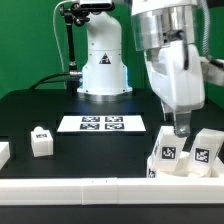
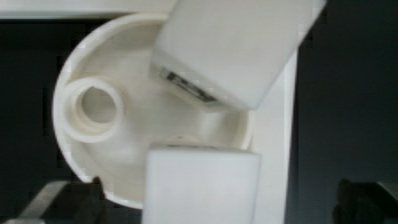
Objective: Assemble stool
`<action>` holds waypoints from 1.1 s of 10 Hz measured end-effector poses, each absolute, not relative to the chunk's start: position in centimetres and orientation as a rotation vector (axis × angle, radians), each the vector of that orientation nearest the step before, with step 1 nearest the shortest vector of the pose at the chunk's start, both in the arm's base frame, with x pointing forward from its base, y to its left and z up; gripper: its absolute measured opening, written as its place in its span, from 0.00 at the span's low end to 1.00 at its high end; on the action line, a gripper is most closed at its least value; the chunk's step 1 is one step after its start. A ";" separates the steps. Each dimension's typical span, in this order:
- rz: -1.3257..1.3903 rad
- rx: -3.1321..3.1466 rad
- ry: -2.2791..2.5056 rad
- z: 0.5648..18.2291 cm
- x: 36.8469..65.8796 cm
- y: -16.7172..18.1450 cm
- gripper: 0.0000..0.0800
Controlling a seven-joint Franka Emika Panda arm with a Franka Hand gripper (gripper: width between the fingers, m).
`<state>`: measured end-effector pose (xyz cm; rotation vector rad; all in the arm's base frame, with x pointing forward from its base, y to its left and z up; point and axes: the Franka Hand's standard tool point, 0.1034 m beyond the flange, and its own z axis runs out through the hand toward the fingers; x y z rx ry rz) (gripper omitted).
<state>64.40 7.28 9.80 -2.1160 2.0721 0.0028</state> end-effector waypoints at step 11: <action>-0.150 -2.937 0.749 10.0 64.4 8.0 0.81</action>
Offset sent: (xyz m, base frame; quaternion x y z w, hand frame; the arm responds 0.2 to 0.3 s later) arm 0.0000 0.0000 0.0000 0.0000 0.0000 -0.1938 0.9810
